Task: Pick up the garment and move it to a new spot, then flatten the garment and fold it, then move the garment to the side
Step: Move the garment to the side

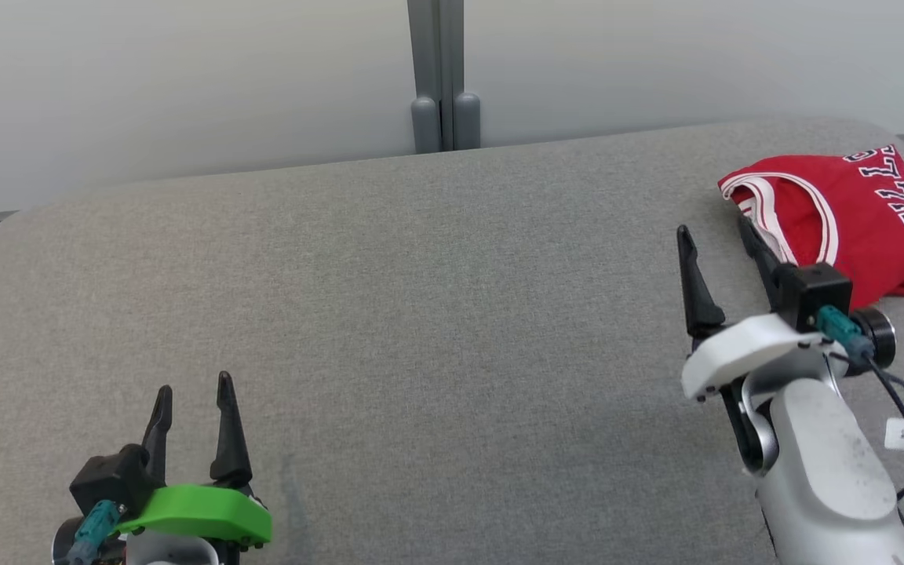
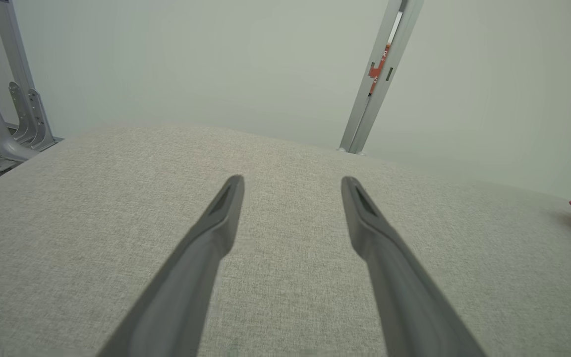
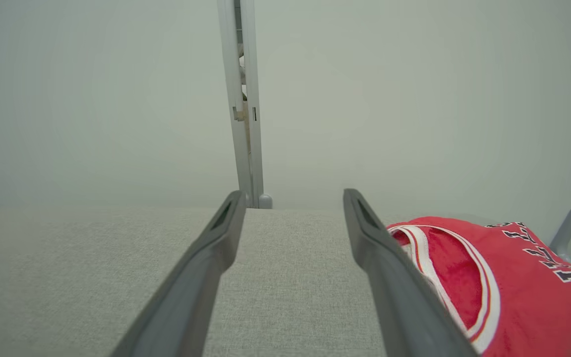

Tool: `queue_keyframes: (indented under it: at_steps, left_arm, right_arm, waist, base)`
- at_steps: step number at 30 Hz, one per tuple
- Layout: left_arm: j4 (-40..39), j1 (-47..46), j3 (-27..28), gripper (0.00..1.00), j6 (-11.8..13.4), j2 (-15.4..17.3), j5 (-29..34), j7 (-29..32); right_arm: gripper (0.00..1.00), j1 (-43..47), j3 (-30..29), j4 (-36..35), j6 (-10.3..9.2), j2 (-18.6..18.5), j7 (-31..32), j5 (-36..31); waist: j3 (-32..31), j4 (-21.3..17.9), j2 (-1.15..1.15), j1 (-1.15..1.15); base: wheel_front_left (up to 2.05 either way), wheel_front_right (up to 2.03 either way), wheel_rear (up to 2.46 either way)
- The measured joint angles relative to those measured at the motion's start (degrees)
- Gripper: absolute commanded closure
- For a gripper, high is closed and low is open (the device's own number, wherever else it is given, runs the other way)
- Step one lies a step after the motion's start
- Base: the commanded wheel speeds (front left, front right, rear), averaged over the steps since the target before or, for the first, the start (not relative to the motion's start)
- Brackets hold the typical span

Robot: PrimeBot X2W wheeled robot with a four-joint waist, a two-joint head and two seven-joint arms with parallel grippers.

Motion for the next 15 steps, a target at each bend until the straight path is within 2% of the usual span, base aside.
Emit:
queue_keyframes:
  at_steps: [3, 7, 15]
  left_arm:
    - [-1.1, 1.4, 0.0, 0.0, 0.5, -0.1, 0.0, 0.0]
    - [-2.3, 3.4, -0.9, 0.0, 0.8, -0.1, 0.1, 0.0]
    - [-4.4, 5.5, -3.2, 0.0, 2.0, -0.2, 0.1, 0.0]
  right_arm:
    - [0.0, 5.6, 0.6, -5.0, 0.0, 0.3, 0.0, -0.1]
    - [0.0, 11.6, 3.1, -9.3, 0.0, 0.4, 0.0, 3.1]
    - [0.0, 17.9, 4.7, -12.8, 0.0, 0.5, 0.0, 5.9]
  waist:
    - [-0.5, 0.7, 0.0, 0.0]
    - [-0.8, 1.6, 0.0, 0.0]
    - [-1.0, 2.7, 0.0, 0.0]
  base:
    - [0.0, 0.0, 0.0]
    - [0.0, 0.0, 0.0]
    - [0.0, 0.0, 0.0]
